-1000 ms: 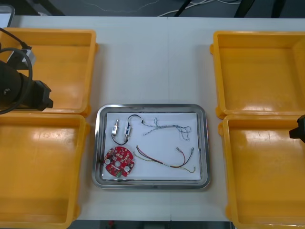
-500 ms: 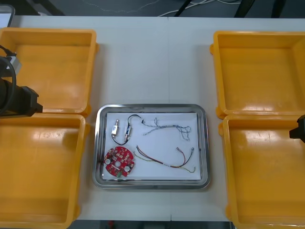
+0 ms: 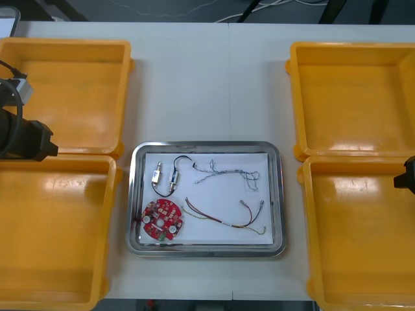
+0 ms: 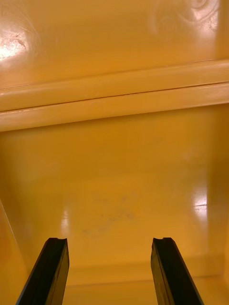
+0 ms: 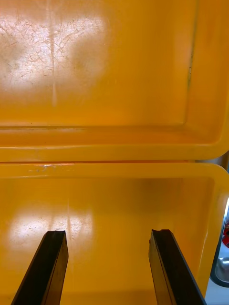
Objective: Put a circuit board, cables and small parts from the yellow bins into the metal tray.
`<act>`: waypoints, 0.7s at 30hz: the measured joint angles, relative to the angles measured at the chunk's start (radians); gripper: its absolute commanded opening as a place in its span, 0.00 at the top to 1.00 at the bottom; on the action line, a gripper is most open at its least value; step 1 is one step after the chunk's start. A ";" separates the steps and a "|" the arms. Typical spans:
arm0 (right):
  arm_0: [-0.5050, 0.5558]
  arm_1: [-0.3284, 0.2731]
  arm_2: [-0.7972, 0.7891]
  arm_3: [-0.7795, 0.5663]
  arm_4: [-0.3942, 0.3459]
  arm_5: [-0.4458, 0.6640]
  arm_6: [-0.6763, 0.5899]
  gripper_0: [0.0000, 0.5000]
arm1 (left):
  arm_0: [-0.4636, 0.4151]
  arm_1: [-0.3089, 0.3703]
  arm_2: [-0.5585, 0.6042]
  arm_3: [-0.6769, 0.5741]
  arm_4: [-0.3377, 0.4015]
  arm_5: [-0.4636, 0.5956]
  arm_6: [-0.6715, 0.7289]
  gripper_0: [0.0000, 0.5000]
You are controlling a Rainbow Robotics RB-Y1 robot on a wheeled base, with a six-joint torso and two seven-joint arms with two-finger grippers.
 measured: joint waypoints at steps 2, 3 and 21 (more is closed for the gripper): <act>0.000 0.000 0.000 0.000 0.000 0.000 0.000 0.00 | 0.000 0.000 0.000 0.000 0.000 0.000 0.000 0.00; 0.000 0.000 0.000 0.000 0.000 0.000 0.000 0.00 | 0.000 0.000 0.000 0.000 0.000 0.000 0.000 0.00; 0.000 0.000 0.000 0.000 0.000 0.000 0.000 0.00 | 0.000 0.000 0.000 0.000 -0.001 0.000 0.000 0.00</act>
